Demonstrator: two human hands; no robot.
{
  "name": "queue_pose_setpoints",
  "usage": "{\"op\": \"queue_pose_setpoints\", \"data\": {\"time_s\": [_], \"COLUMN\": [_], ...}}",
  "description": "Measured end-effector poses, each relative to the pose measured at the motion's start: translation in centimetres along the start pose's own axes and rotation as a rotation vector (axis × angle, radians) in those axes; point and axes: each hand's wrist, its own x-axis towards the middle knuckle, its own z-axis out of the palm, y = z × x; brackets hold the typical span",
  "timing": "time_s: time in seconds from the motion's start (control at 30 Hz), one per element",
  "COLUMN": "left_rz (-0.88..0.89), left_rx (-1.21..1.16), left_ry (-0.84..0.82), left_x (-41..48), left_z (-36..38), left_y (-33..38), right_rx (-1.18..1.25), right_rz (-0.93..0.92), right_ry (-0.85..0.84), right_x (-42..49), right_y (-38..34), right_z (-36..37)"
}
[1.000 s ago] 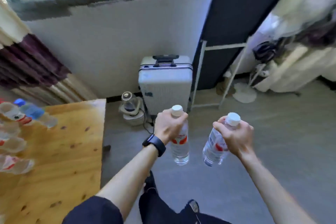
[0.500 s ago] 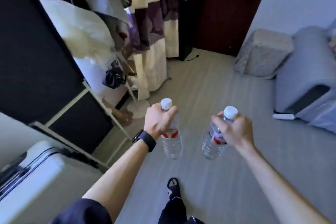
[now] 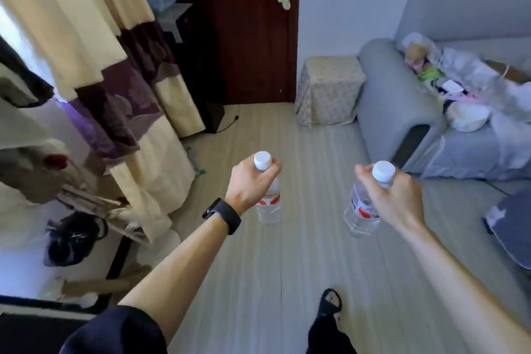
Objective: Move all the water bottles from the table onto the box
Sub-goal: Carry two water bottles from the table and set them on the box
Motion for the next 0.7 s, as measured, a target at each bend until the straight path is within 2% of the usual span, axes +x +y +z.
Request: {"op": "queue_pose_setpoints", "data": {"time_s": [0.17,0.4,0.7], "left_rz": [-0.055,-0.109,-0.112], "left_rx": [0.028,0.013,0.015], "left_ry": [-0.114,-0.097,-0.197], "left_x": [9.9,22.2,40.5], "left_z": [4.4,9.3,14.7], "left_y": [1.6,6.1,8.5], "right_rx": [-0.006,-0.002,-0.114], "right_rz": [0.062,0.065,0.159], "right_ry": [-0.046,-0.116,-0.138], "right_x": [11.2,25.5,42.9], "right_y": [2.4,2.5,3.1], "right_z": [1.7,2.1,4.8]}}
